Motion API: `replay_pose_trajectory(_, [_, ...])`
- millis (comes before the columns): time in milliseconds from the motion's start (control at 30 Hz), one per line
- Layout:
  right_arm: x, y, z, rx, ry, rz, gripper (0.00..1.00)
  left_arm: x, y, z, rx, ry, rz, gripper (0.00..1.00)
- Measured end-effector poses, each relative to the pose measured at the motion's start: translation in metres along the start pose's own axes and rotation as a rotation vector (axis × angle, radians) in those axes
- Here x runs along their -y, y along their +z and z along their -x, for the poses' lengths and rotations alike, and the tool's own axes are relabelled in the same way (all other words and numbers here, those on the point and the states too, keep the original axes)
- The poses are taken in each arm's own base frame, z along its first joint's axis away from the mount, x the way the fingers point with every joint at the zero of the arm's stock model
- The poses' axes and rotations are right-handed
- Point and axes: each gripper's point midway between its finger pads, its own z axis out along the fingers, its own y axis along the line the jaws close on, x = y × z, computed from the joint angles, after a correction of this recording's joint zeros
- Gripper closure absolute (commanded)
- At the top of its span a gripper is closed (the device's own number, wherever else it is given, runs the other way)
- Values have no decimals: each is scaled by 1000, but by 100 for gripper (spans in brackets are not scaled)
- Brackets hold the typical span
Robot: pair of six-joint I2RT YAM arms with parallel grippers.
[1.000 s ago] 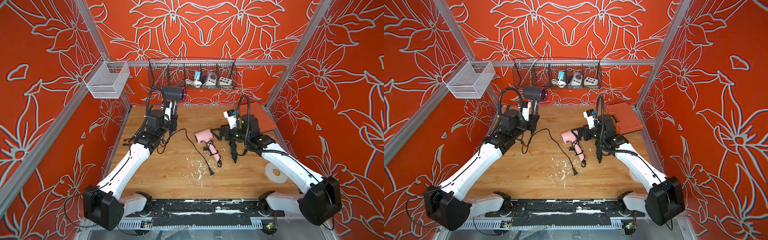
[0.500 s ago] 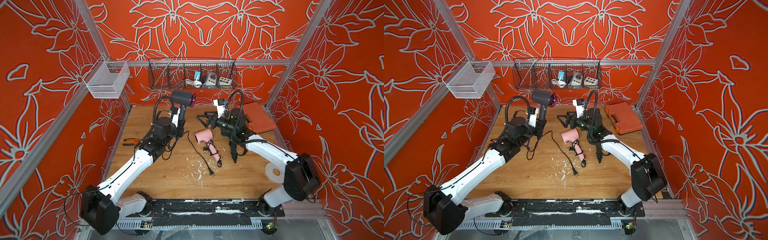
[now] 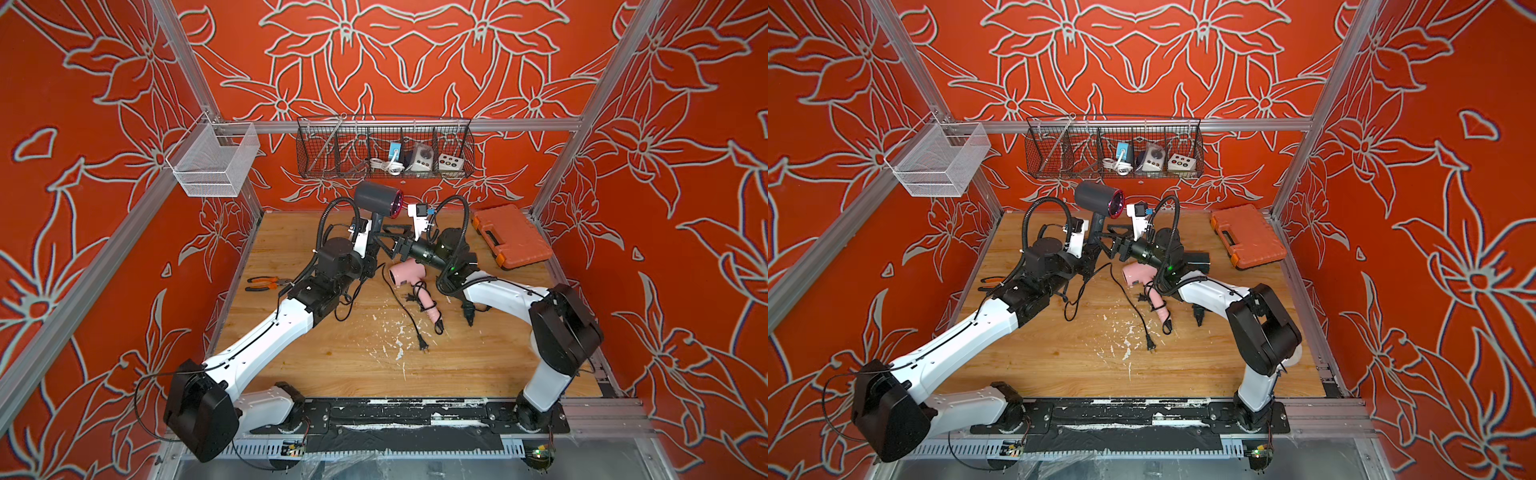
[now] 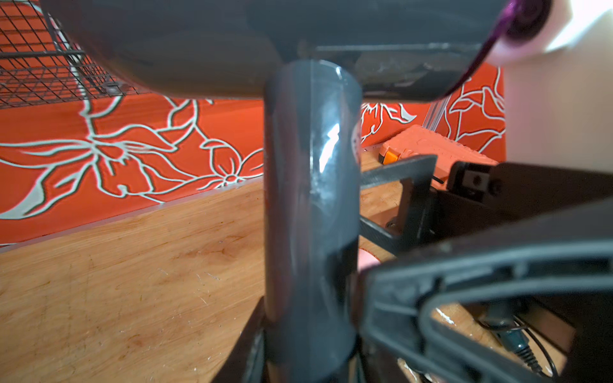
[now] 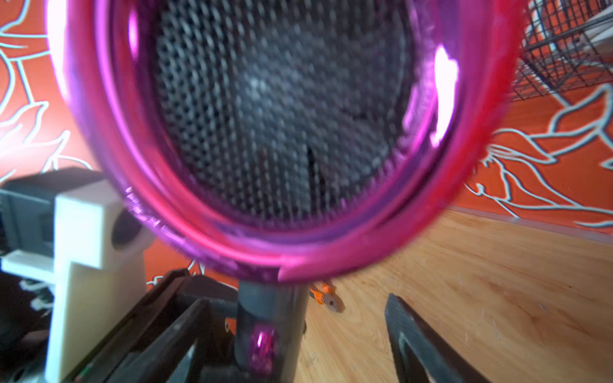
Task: Wrap the cord around the hair dryer
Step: Pick up the hair dryer from the center of the board.
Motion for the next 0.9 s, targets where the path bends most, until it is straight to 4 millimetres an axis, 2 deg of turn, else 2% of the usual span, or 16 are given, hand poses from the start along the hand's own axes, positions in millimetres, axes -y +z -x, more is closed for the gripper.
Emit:
replay_pose_trajectory(300, [-6, 13, 18, 76, 28, 71, 32, 6, 1, -6, -5, 6, -13, 100])
replay_pose_trajectory(600, [-3, 20, 9, 93, 96, 108, 36, 9, 0, 0, 19, 8, -20, 100])
replay_pose_trajectory(900, [-16, 23, 8, 109, 122, 147, 63, 9, 0, 1, 24, 8, -20, 100])
